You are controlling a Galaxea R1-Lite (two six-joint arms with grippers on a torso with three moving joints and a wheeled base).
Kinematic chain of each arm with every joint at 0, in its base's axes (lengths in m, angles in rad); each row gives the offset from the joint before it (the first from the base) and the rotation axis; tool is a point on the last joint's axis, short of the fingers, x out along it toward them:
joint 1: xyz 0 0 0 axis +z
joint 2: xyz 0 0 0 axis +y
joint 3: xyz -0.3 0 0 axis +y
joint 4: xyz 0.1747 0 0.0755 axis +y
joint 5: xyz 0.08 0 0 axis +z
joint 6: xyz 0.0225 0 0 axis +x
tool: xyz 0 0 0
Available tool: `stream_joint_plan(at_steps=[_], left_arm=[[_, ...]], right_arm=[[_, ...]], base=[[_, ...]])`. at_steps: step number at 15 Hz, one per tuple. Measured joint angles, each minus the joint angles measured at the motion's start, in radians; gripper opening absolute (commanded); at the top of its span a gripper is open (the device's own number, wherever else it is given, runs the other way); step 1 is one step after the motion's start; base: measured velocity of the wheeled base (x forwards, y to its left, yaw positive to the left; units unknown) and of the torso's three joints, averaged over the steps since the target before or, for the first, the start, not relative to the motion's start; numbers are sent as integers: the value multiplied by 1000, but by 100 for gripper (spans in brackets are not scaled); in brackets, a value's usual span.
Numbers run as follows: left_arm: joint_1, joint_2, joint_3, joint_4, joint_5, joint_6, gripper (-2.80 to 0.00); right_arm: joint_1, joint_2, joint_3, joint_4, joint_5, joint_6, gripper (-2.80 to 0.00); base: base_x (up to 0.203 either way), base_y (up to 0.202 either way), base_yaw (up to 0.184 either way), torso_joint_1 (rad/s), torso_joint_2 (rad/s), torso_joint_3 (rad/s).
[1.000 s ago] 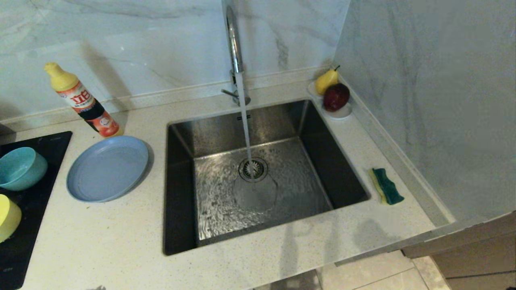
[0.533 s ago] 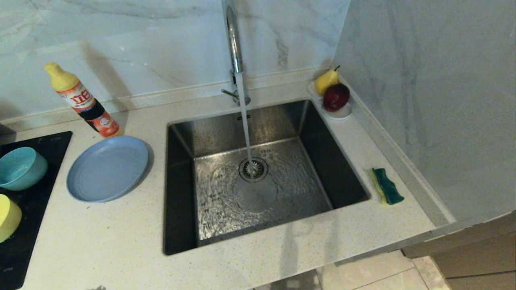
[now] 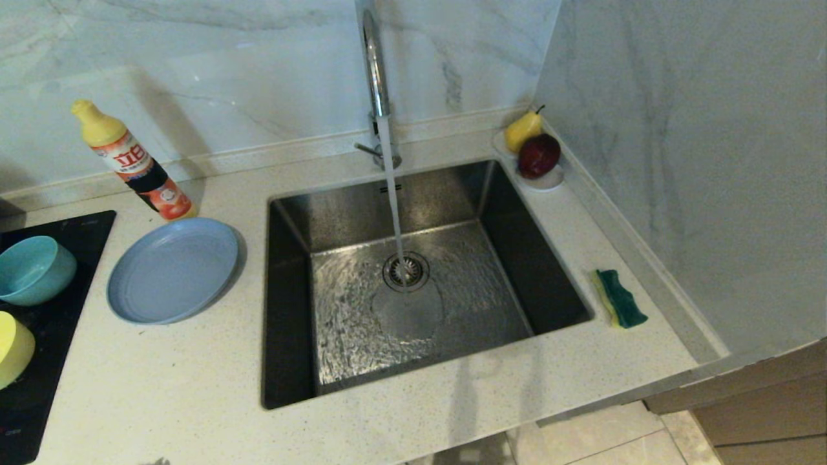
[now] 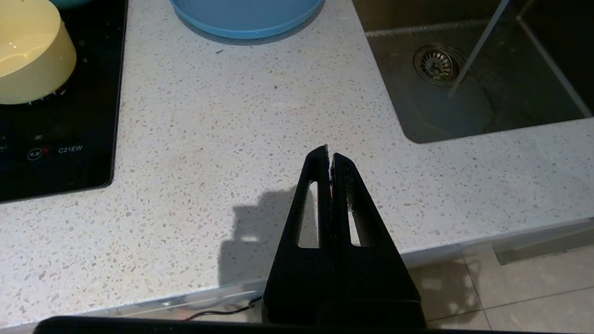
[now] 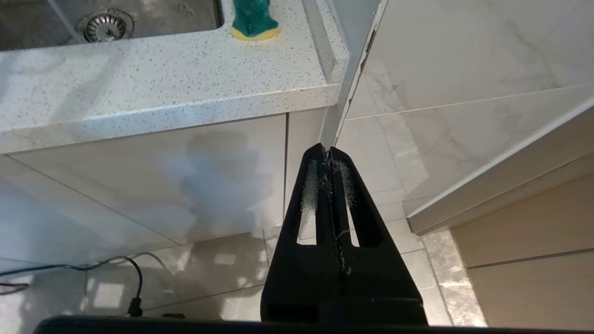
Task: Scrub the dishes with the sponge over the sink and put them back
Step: Turn off the faucet
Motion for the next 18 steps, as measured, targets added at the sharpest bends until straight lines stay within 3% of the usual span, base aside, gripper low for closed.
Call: stream_joint_plan(at_steps=[14, 18], left_arm=[[0, 0, 0, 0, 4, -12, -280], [0, 0, 0, 2, 0, 10, -280]], right_arm=[[0, -1, 1, -1, -2, 7, -280], [0, -1, 1, -1, -1, 7, -280]], base=[[0, 0, 0, 0, 0, 0], [0, 0, 0, 0, 0, 0]])
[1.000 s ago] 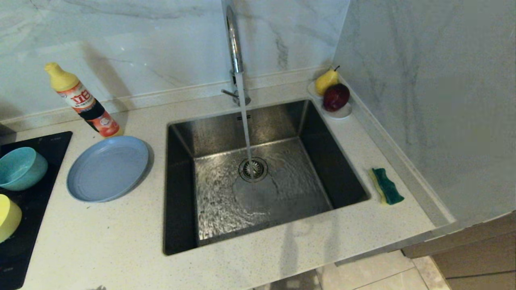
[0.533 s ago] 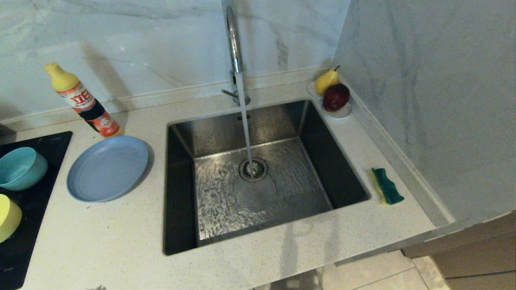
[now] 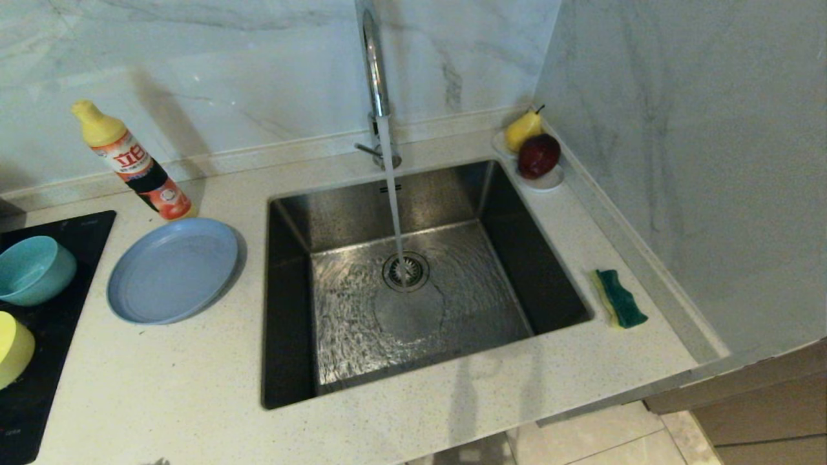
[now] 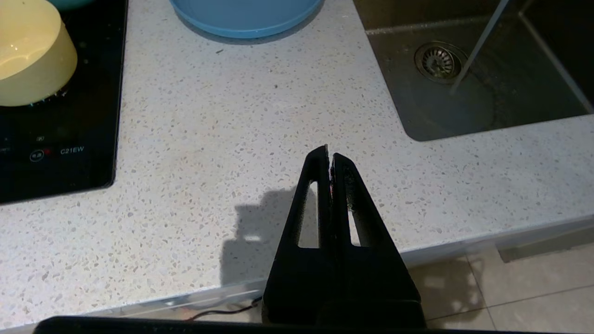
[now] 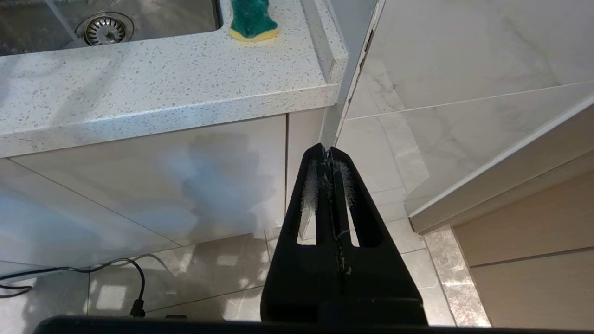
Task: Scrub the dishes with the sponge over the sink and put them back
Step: Turn off the faucet
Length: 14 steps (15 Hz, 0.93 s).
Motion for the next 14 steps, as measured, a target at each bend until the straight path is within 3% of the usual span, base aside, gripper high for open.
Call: stream_joint_plan(at_steps=[3, 7, 10, 14], left_arm=[[0, 0, -30, 8, -4, -24, -280], [-1, 113, -330, 49, -81, -44, -280], [-2, 341, -565, 102, -195, -50, -280], [-3, 770, -848, 193, -347, -76, -280]], right_arm=[[0, 0, 0, 0, 0, 0, -280], [0, 0, 0, 0, 0, 0, -280], [0, 0, 0, 0, 0, 0, -280], [0, 1, 0, 0, 0, 0, -280]], base=[[0, 0, 0, 0, 0, 0], [0, 0, 0, 0, 0, 0], [0, 0, 0, 0, 0, 0], [0, 0, 0, 0, 0, 0]])
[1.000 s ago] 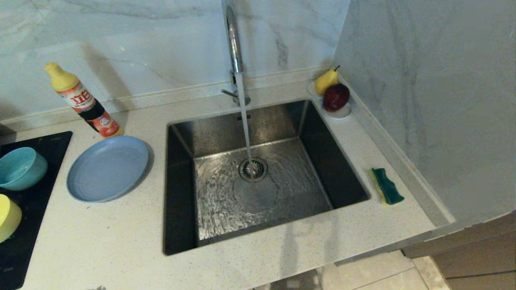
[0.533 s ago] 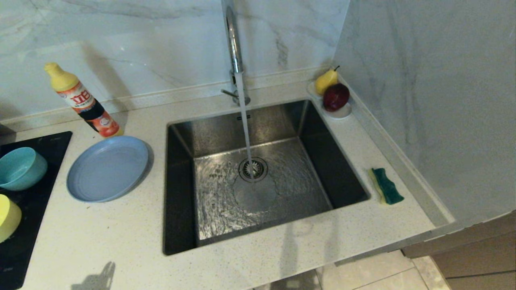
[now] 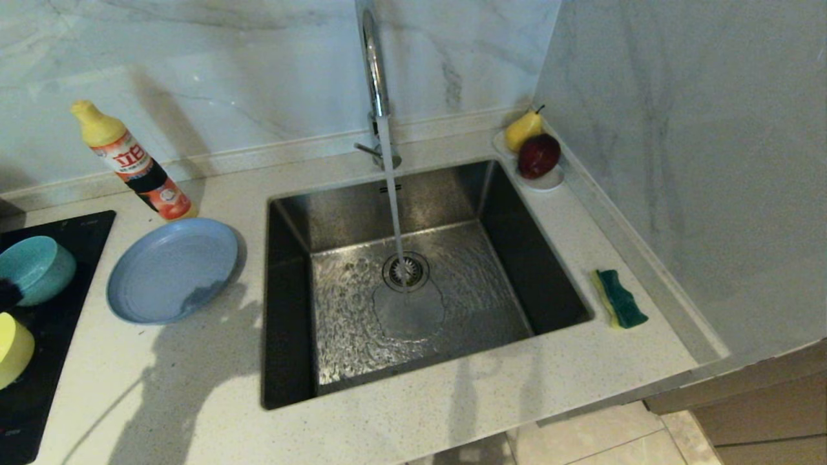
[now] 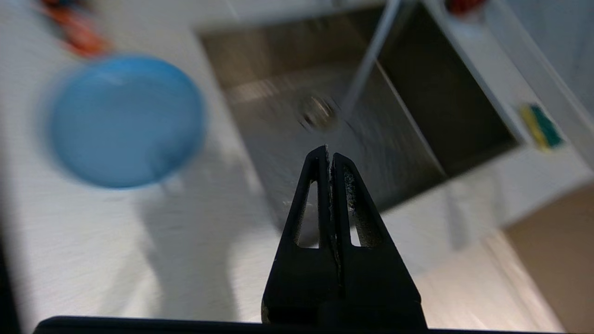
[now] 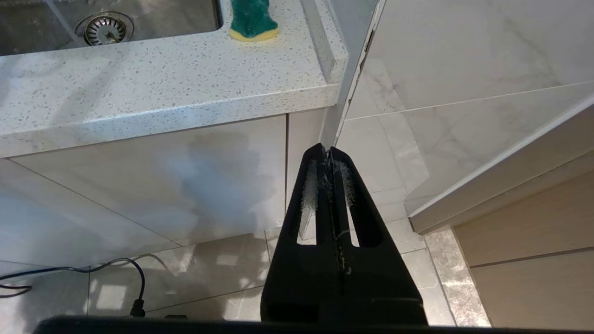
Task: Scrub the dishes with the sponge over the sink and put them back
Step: Turn off the faucet
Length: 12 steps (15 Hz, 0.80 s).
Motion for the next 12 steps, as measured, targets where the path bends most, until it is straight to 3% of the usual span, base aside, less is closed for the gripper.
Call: stream_joint_plan(at_steps=[7, 12], left_arm=[[-32, 659, -413, 44, -356, -191, -280], [-92, 925, -552, -8, -399, -306, -280]], right_arm=[[0, 0, 0, 0, 0, 0, -280], [0, 0, 1, 0, 0, 0, -280]], base=[[0, 0, 0, 0, 0, 0], [0, 0, 0, 0, 0, 0]])
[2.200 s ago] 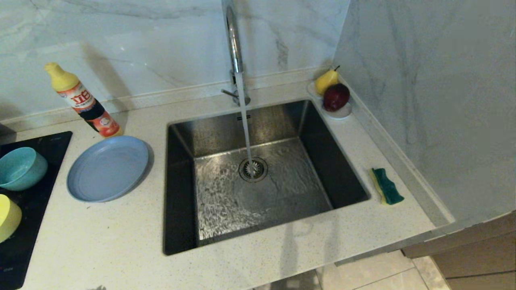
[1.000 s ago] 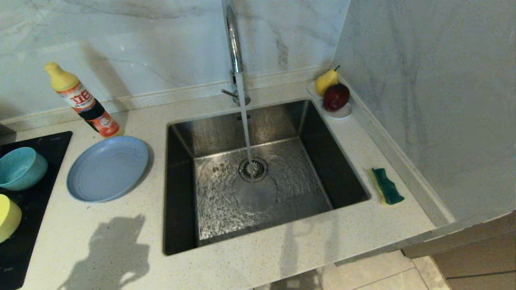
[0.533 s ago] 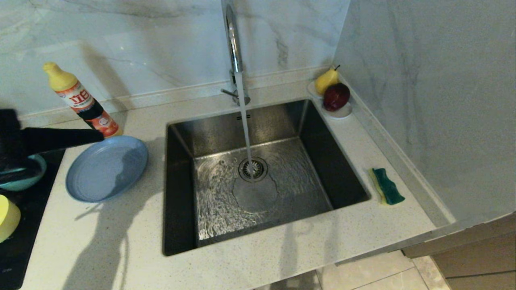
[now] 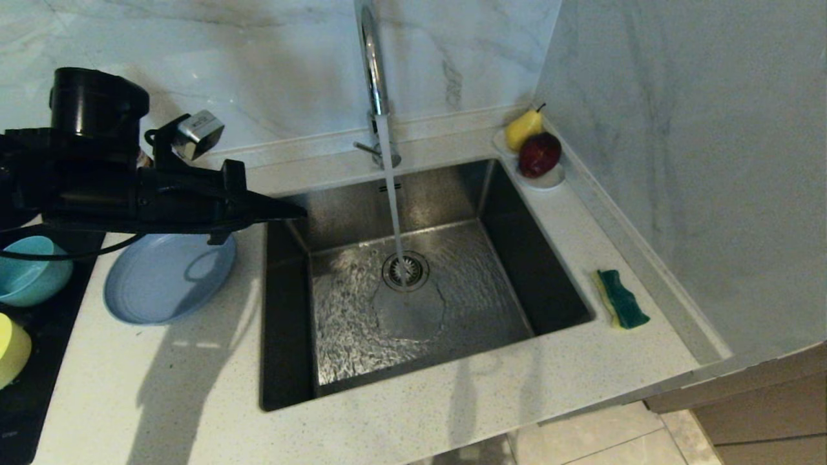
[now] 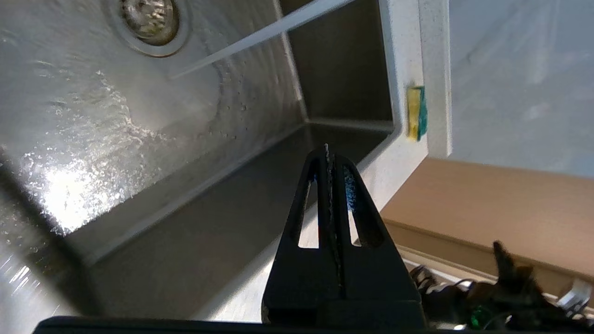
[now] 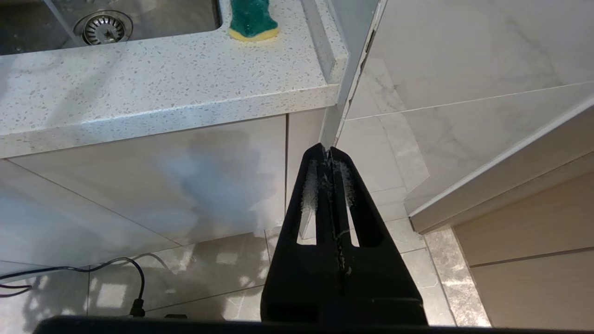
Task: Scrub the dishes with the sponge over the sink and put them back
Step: Turn off the faucet
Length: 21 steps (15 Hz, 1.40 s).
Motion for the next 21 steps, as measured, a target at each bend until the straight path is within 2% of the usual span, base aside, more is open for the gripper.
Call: stream_joint_plan(at_steps=[2, 6, 10, 21], left_arm=[[-23, 50, -27, -23, 0, -66, -280], [-42, 135, -57, -117, 3, -107, -280], [-43, 206, -122, -224, 9, -212, -280], [-44, 371, -320, -250, 53, -266, -280]], right_arm=[[0, 0, 0, 0, 0, 0, -280], [0, 0, 0, 0, 0, 0, -280], [0, 0, 0, 0, 0, 0, -280], [0, 0, 0, 0, 0, 0, -280]], base=[[0, 0, 0, 0, 0, 0], [0, 0, 0, 0, 0, 0], [0, 0, 0, 0, 0, 0], [0, 0, 0, 0, 0, 0]])
